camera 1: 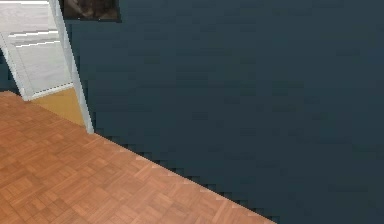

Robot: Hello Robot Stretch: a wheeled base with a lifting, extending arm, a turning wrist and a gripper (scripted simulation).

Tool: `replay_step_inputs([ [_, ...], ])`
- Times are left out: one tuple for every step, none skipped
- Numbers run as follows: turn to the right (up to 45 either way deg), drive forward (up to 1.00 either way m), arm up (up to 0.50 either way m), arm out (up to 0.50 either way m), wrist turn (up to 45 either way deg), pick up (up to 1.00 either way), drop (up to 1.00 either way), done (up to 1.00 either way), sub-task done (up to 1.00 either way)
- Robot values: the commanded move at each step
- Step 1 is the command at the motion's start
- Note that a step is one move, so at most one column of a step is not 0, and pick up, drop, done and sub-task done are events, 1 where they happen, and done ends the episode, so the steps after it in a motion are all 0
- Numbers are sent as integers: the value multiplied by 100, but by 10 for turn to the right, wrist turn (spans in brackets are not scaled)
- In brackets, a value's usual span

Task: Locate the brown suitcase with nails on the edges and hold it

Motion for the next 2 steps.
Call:
replay_step_inputs([
  [0, 0, 0, 0, 150, 0, 0, 0, 0],
  [0, 0, -30, 0, 0, 0, 0, 0, 0],
])
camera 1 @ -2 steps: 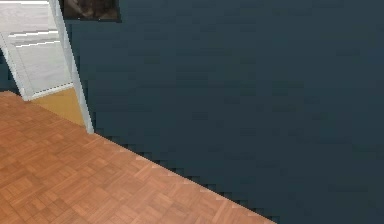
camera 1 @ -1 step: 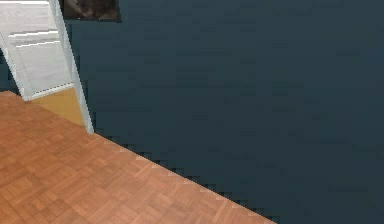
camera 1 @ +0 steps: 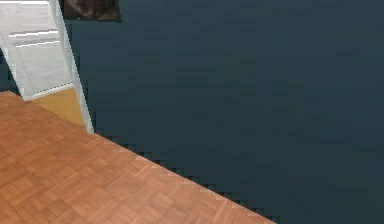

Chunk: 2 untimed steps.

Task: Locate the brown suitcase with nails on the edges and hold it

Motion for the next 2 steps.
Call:
replay_step_inputs([
  [0, 0, 0, 0, 0, 100, 0, 0, 0],
  [0, 0, 10, 0, 0, 0, 0, 0, 0],
])
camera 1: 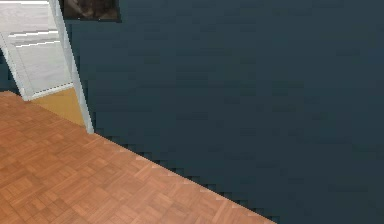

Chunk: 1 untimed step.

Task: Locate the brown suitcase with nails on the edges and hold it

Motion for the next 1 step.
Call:
replay_step_inputs([
  [0, 0, 0, 0, 0, 0, 0, 100, 0],
])
